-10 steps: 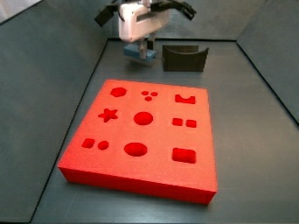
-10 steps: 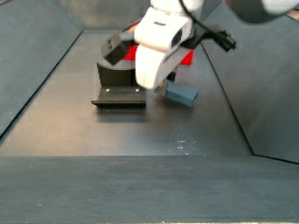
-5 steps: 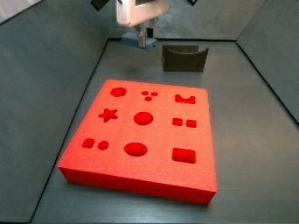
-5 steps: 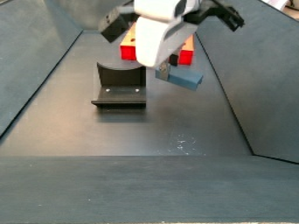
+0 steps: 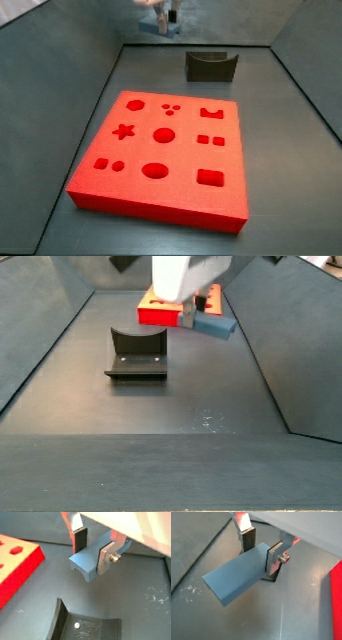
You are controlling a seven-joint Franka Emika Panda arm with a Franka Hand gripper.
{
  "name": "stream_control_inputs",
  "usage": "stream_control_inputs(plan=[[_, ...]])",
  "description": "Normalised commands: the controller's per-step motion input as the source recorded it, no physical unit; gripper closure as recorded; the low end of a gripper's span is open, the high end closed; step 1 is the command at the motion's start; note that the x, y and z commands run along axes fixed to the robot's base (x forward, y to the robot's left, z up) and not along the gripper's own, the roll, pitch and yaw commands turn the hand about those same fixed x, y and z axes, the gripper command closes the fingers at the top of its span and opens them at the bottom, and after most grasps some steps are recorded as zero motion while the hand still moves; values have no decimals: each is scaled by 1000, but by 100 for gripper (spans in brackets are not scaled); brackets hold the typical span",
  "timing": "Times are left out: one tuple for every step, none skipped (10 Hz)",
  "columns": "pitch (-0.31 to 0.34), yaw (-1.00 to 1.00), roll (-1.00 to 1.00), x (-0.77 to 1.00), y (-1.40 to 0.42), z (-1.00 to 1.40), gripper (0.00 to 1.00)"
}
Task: Pick up the arch object. Move up. Place the arch object on the fixture. Regrasp the arch object. Rotate the arch object. Move to above the board. Insert the arch object.
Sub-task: Place the arch object on the fixture.
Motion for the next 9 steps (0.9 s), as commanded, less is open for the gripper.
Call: stream_control_inputs(plan=[[23,20,-103,-25,-11,909,100],[26,14,-114,-20,-7,759,100],[32,0,-124,-11,-3,560,100],[39,-9,-131,-6,0,410,100],[46,-14,-134,-3,2,313,100],[-16,-1000,79,1000,-502,-223,100],[-17,-1000,79,1000,-496,-246,100],[-17,-1000,92,1000,-403,-226,100],[-15,-1000,97,1000,-369,-201,100]])
